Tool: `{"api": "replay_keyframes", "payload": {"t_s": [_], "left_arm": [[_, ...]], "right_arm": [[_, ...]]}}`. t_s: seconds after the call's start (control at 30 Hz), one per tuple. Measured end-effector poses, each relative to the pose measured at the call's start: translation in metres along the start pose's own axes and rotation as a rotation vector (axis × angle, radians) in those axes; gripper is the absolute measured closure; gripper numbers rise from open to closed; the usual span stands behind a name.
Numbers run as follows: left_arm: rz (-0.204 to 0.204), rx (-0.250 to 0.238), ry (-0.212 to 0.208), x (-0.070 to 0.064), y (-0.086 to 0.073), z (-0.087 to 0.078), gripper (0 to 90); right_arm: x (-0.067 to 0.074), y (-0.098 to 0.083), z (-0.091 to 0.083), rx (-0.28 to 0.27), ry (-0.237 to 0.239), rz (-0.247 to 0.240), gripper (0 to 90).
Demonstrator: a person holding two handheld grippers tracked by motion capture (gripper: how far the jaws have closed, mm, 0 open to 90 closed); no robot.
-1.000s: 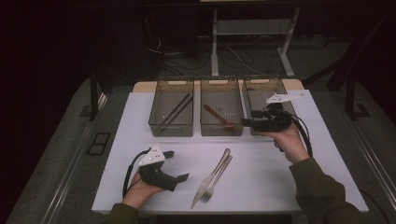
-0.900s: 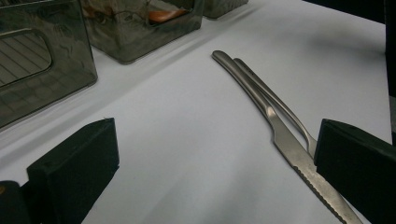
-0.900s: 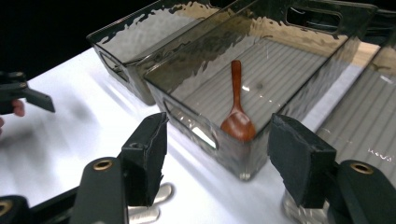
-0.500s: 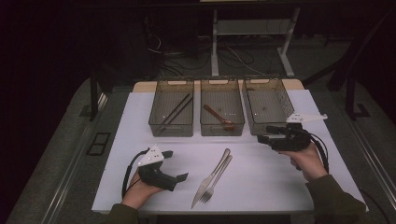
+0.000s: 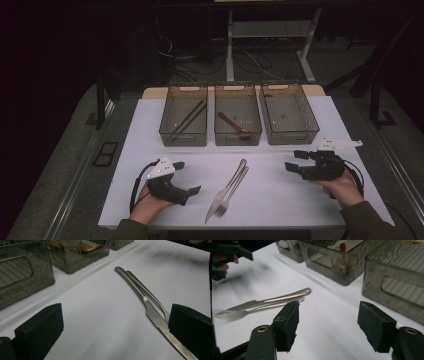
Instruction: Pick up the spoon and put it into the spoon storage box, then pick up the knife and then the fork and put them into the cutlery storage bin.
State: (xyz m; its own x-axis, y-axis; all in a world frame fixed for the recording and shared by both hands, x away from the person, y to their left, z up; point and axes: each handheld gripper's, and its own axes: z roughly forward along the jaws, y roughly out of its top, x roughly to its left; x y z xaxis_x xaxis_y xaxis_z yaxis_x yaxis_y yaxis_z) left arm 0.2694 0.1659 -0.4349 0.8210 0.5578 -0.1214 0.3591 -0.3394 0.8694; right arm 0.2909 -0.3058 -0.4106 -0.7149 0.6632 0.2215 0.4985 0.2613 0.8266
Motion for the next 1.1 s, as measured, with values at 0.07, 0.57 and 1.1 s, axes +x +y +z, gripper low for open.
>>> {"api": "replay_keyframes", "payload": {"t_s": [0.07,0.57,1.1], "left_arm": [[0.001,0.0,0.0,0.0,0.0,0.0,0.0],[-0.003,0.012,0.009,-0.002,0.001,-0.001,0.0],[0.024,0.028,-0.129,-0.033,0.017,0.014,46.1]], "right_arm": [[0.002,-0.005,0.0,0.0,0.006,-0.006,31.4],[0.014,-0.038,0.003,0.043,0.008,-0.001,29.1],[0.012,-0.038,0.006,0.053,-0.002,0.0,28.7]]}}
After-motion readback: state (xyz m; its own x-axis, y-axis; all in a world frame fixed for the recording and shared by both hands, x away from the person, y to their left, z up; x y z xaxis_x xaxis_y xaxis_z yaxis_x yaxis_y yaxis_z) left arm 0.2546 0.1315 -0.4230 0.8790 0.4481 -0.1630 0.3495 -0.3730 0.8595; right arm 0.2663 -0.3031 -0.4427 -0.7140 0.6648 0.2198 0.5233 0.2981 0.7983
